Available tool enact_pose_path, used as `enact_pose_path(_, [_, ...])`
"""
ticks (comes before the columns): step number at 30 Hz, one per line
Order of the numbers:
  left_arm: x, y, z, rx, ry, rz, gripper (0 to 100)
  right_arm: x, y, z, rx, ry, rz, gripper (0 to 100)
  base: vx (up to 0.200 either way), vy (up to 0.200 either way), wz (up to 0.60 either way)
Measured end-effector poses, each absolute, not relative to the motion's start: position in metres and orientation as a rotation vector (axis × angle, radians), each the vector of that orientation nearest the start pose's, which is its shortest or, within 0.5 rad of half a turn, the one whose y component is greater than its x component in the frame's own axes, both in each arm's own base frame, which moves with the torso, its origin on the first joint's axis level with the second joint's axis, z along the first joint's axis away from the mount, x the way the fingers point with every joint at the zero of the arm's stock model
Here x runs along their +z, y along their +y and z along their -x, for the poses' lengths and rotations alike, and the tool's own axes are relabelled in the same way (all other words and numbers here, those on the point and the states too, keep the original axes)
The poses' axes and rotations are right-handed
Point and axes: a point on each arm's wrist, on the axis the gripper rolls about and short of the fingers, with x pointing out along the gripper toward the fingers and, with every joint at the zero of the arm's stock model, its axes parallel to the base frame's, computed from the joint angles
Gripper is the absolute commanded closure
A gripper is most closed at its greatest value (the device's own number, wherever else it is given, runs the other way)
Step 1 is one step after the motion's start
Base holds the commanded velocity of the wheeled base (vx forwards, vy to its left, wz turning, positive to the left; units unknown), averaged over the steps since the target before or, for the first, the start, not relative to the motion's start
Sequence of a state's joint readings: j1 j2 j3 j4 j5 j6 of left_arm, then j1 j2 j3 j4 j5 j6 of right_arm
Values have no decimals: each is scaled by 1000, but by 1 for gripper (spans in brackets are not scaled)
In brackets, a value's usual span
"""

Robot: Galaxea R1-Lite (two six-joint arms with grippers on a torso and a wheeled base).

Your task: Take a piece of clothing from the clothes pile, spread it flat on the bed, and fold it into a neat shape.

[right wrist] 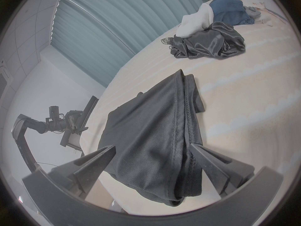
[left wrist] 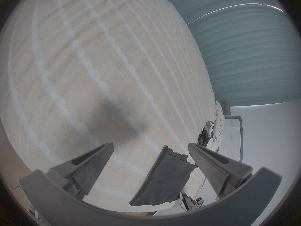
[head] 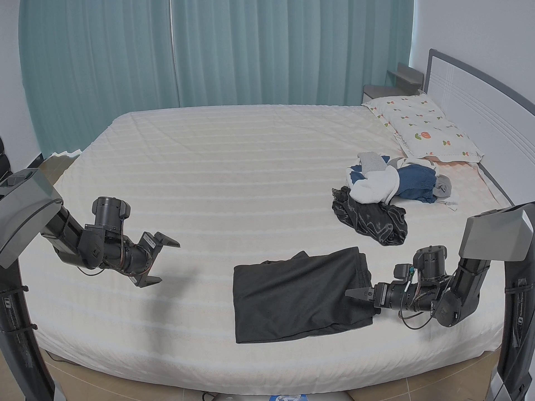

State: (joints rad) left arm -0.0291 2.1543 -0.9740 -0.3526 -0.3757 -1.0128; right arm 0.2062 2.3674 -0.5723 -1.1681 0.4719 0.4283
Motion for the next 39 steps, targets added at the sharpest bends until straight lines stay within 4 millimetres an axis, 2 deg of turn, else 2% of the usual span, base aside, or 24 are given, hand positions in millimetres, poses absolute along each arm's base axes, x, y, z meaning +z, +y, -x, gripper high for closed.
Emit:
enact_pose_path(10, [43,-19,-369,68,952,1083,0,-44,75,-320,506,782,-465,0,0,0,0])
enact_pose_path(11, [43,-19,-369,68,952,1083,0,-45,75,-319,505,785,-462,100,0,0,0])
enact_pose_path(25, [43,-19,-369,68,952,1082,0,-44,65,-309,488,767,-466,100,0,0,0])
enact_pose_path(39, [43,-19,-369,68,952,1083,0,-44,52,-289,471,752,-474,100,0,0,0])
